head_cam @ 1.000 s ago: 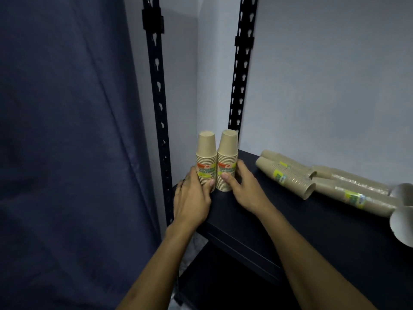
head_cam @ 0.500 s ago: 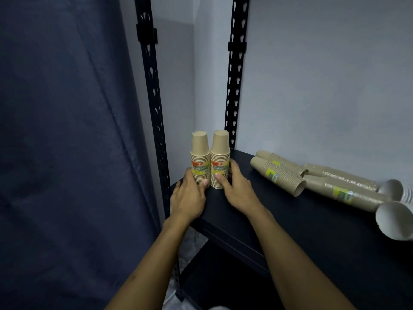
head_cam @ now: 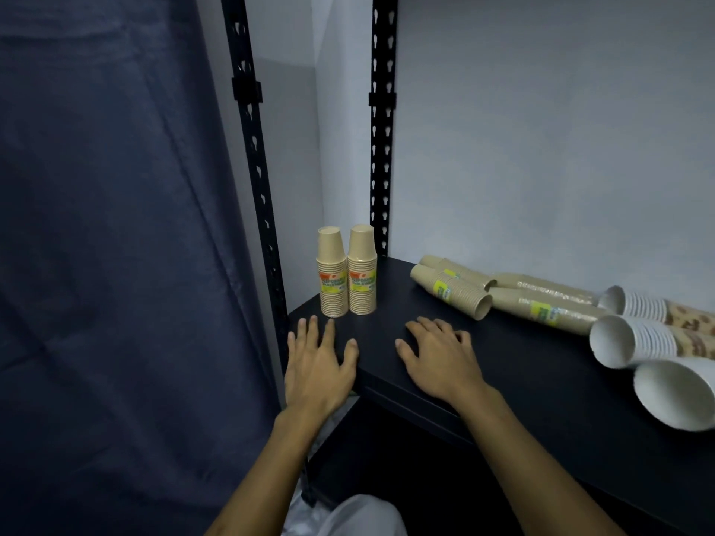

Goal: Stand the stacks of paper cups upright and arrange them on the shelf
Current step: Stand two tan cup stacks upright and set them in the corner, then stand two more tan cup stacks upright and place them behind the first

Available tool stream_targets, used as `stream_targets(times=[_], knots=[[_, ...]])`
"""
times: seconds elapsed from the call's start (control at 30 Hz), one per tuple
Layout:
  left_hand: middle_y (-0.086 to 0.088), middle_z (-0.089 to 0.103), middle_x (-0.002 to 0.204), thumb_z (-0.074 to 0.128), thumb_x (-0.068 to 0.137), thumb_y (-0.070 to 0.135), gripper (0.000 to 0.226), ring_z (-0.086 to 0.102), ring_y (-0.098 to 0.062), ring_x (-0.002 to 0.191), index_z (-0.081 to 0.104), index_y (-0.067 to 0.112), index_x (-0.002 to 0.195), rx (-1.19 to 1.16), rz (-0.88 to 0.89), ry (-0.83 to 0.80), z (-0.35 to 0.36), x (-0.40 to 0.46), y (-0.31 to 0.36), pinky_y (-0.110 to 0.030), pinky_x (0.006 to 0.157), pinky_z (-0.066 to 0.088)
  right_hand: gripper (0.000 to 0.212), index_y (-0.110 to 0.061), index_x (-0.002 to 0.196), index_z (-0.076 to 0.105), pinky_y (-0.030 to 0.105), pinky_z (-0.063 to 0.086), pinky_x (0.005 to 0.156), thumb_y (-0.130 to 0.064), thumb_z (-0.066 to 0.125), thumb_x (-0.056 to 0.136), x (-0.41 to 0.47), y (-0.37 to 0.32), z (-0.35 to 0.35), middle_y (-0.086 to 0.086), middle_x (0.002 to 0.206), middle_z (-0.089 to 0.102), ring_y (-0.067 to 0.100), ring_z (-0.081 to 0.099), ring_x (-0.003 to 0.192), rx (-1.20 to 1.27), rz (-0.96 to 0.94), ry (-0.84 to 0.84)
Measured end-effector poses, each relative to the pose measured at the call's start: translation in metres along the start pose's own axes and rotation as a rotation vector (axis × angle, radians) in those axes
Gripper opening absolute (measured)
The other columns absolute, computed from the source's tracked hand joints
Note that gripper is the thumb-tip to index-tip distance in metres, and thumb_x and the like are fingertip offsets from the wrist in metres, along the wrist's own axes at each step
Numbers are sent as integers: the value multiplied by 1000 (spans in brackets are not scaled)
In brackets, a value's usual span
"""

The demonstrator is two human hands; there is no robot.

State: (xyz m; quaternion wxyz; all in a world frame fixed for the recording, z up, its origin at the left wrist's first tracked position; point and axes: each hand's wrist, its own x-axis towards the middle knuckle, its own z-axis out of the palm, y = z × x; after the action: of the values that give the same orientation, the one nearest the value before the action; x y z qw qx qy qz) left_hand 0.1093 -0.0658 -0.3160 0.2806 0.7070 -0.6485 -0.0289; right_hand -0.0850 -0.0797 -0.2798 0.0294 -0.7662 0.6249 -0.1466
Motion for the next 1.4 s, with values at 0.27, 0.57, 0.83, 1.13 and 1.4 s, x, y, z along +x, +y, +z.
stream_targets(times=[0.27, 0.57, 0.83, 1.13, 1.4], knots=[[-13, 32, 162, 38, 100, 50, 66, 21, -25, 153, 41, 9, 152, 34, 91, -38, -3, -27, 36, -43, 126, 8, 54, -27, 145, 45, 45, 25, 113, -57, 32, 102, -36, 56, -19, -6, 156, 41, 18, 34, 143, -67, 28, 12], [-19, 21, 164, 29, 99, 66, 80, 12, -33, 154, 34, 8, 154, 6, 139, -402, 19, 36, 105, -51, 125, 9, 45, -25, 131, 57, 40, 34, 102, -52, 38, 101, -28, 93, -29, -5, 131, 56, 18, 46, 122, -136, 22, 58], [-15, 28, 163, 1, 82, 86, 113, 8, -37, 153, 38, 5, 152, -98, -118, -338, 50, 83, 166, -67, 116, -13, 17, -11, 96, 63, 42, 45, 83, -25, 54, 93, 0, 112, -23, 6, 99, 61, 28, 55, 93, -78, 113, 510], [-7, 50, 147, 34, 74, 86, 97, 24, -32, 147, 63, 11, 128, -197, -204, -159, 79, 106, 173, -65, 117, -9, 27, -16, 108, 65, 36, 32, 96, -31, 47, 95, 56, 121, -27, 0, 113, 68, 22, 55, 110, 7, 154, 613], [-5, 64, 123, 50, 70, 74, 67, 42, -29, 132, 68, 19, 105, -317, -241, 10, 84, 111, 169, -54, 122, 8, 31, -21, 124, 62, 39, 20, 109, -35, 48, 100, 94, 121, -29, -3, 112, 70, 18, 52, 122, -48, 176, 450]])
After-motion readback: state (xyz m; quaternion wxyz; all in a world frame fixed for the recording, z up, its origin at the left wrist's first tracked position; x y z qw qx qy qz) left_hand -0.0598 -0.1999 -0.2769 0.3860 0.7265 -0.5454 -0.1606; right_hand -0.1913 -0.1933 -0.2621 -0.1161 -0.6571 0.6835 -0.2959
